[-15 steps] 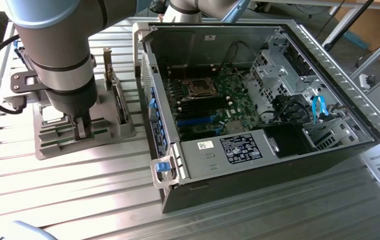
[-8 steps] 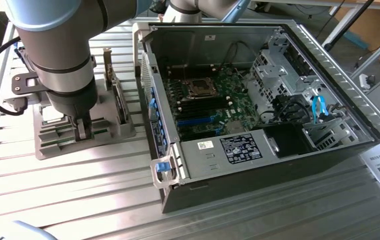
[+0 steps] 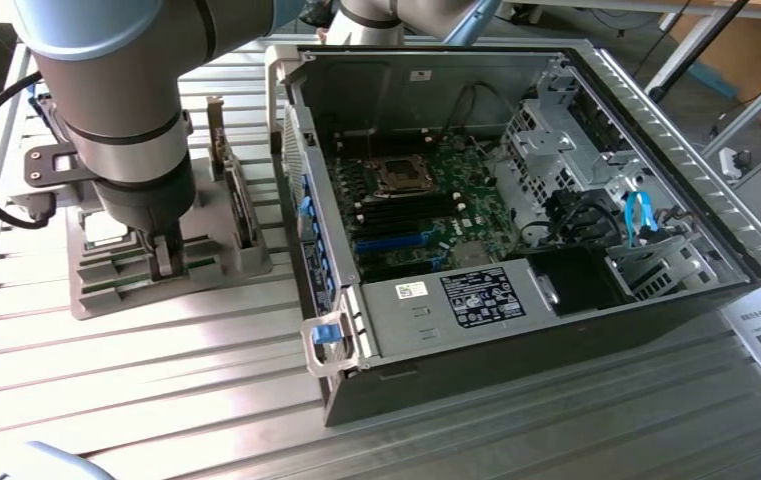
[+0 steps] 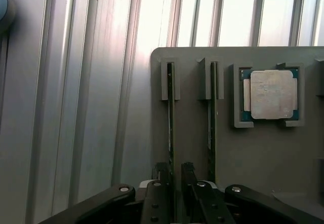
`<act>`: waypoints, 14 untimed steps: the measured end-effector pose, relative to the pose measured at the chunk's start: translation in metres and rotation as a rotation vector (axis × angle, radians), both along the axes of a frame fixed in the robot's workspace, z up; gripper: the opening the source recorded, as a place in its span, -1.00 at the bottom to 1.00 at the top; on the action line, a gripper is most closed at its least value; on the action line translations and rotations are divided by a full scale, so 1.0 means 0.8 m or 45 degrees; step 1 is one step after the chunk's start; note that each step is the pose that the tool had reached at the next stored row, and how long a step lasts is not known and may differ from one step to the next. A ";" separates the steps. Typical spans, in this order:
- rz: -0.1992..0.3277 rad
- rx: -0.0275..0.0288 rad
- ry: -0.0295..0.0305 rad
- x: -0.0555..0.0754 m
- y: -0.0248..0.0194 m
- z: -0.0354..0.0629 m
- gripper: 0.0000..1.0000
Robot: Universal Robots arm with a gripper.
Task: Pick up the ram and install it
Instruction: 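Pick up the ram and move it above insertion slot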
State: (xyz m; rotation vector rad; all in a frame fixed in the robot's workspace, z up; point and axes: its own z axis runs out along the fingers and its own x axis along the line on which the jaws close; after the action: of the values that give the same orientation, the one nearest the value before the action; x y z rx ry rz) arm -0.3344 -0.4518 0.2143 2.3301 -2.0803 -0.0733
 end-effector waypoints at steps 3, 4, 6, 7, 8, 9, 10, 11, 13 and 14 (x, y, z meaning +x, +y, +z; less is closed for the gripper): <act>0.000 -0.0001 0.0001 0.000 0.0000 0.000 -0.50; 0.000 -0.0002 0.0002 0.000 0.0000 0.000 -0.50; 0.000 -0.0002 0.0002 0.000 0.0000 -0.001 -0.50; 0.000 -0.0002 0.0002 0.000 0.0000 -0.002 -0.50; 0.000 -0.0002 0.0001 0.000 0.0000 -0.002 -0.50; 0.000 -0.0002 0.0002 0.000 0.0000 -0.002 -0.50; 0.000 -0.0002 0.0002 0.000 0.0000 -0.002 -0.50; 0.000 -0.0002 0.0002 0.000 0.0000 -0.002 -0.50; 0.000 -0.0002 0.0002 0.000 0.0000 -0.002 -0.50; 0.000 -0.0002 0.0002 0.000 0.0000 -0.002 -0.50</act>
State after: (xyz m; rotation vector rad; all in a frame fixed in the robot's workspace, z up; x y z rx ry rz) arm -0.3344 -0.4518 0.2126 2.3299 -2.0802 -0.0733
